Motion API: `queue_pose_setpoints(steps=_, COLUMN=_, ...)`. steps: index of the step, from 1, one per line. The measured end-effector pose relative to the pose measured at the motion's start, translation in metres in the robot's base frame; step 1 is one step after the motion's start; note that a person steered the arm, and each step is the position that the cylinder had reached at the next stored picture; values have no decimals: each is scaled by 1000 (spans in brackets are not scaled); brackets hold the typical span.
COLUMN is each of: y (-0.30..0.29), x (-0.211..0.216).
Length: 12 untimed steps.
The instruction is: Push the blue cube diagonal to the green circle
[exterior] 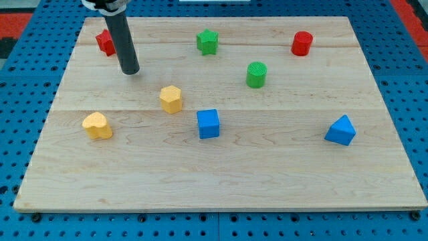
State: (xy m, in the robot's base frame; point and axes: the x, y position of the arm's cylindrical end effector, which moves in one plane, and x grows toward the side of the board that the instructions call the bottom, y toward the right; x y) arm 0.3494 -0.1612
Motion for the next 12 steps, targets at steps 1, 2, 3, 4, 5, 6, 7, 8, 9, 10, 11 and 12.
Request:
queue_pose_setpoints(steps=1, y=-5, x=0)
queue_pose_setpoints(steps=2, y=-12, x=5)
queue_pose_setpoints(steps=3, y=-31, x=13)
queue_pose_setpoints(steps=4, y=19, x=16)
queue_pose_setpoints(steps=5, y=83, x=24)
queue_pose_setpoints(steps=6, y=132, x=44)
queue_pose_setpoints(steps=7, y=143, x=90)
queue_pose_setpoints(steps=8, y=142, x=126)
queue_pose_setpoints(steps=9, y=139, x=127)
queue_pose_setpoints(steps=10, y=128, x=130)
queue_pose_setpoints(steps=11, y=93, x=132)
queue_pose_setpoints(steps=12, y=132, x=133)
